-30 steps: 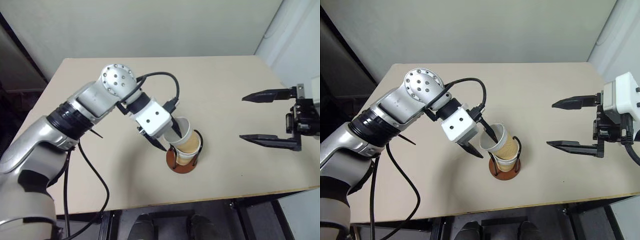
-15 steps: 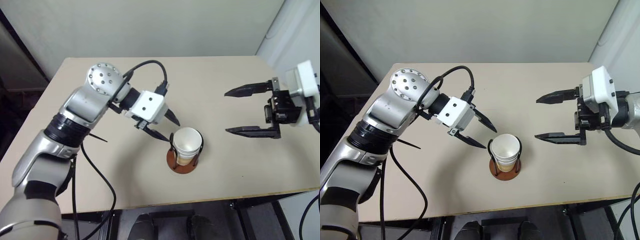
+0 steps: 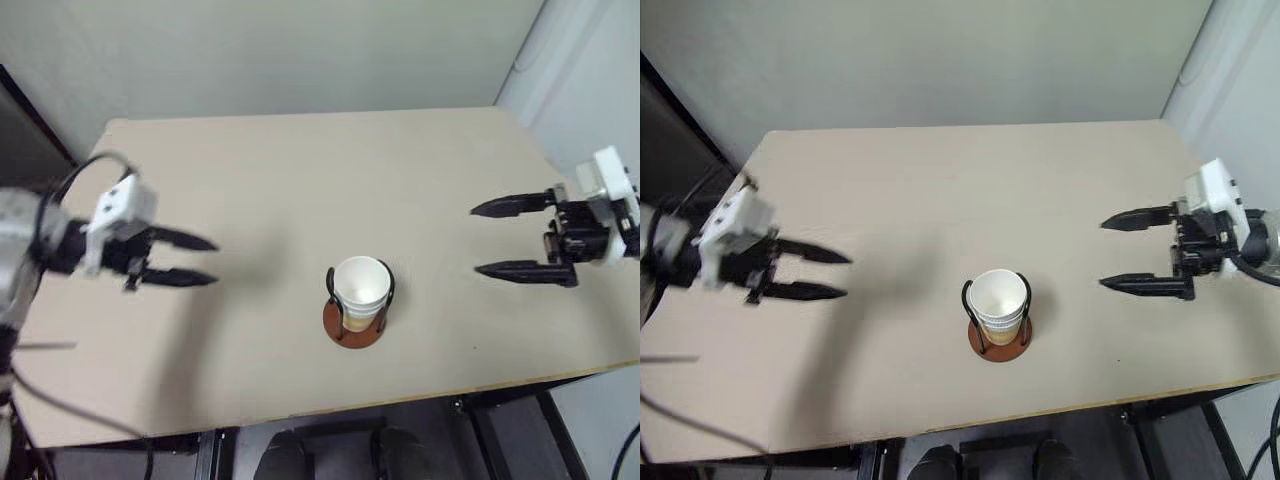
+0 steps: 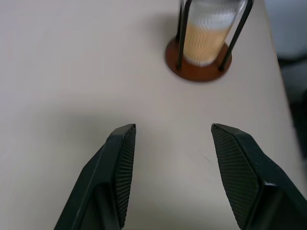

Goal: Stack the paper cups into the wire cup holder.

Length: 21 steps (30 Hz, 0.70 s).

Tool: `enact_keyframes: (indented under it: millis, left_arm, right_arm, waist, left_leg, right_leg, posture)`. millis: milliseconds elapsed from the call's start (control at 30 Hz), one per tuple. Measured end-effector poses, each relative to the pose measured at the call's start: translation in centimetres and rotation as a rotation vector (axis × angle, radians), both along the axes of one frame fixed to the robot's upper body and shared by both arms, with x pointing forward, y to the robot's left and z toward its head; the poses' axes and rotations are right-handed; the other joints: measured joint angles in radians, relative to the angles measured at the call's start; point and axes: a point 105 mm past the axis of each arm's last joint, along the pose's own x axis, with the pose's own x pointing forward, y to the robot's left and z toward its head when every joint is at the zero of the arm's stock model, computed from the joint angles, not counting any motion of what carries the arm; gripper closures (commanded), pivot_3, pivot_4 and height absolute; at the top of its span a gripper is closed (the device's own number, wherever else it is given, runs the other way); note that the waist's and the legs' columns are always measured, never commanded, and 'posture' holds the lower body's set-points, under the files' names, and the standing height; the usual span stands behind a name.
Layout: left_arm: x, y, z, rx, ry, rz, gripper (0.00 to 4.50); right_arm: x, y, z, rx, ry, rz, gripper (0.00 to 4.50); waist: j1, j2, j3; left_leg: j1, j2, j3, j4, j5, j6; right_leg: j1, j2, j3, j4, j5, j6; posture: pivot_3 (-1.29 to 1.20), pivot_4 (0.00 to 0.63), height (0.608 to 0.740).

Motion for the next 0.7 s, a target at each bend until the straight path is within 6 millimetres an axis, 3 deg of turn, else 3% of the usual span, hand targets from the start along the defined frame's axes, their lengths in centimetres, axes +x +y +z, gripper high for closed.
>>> enact_keyframes:
  millis: [67,233,333,700]
  left_arm:
    - [-1.0,0.8,0.1,-0.016,-0.006,0.061,1.84]
    - [-2.2,0.2,1.9,-0.048,-0.096,0.093,1.84]
    - [-2.4,0.4,1.5,-0.057,-0.092,0.131,1.84]
    - [-2.6,0.4,1.1,-0.067,-0.102,0.185,1.84]
  right_arm:
    - [0.2,-0.5,-0.3,0.008,0.015,-0.019,0.0]
    - [0.5,-0.8,-0.2,0.002,0.01,-0.042,0.0]
    - [0.7,-1.0,0.2,0.0,-0.003,-0.05,0.0]
    - [1.5,0.1,0.0,-0.001,0.004,-0.007,0.0]
  waist:
    - [0.006,-0.001,0.0]
    - [0.008,-0.001,0.0]
    - [0.0,-0.001,0.0]
    - [-0.005,-0.001,0.0]
  left_leg:
    - [0.001,0.0,-0.001,0.0,-0.001,0.002]
    - [0.011,-0.001,0.002,-0.001,-0.002,0.004]
    - [0.018,-0.001,0.004,-0.002,-0.002,0.004]
    - [0.017,-0.001,0.005,-0.008,0.0,0.004]
  right_leg:
    - [0.0,0.0,0.0,0.003,-0.006,-0.01]
    - [0.008,0.001,0.0,0.005,-0.006,-0.013]
    - [0.013,0.002,0.0,0.005,-0.005,-0.018]
    - [0.009,0.004,0.0,0.005,-0.005,-0.027]
  posture:
    - [0.0,0.15,0.74]
    - [0.0,0.15,0.74]
    - [0.0,0.15,0.74]
    - [0.0,0.15,0.74]
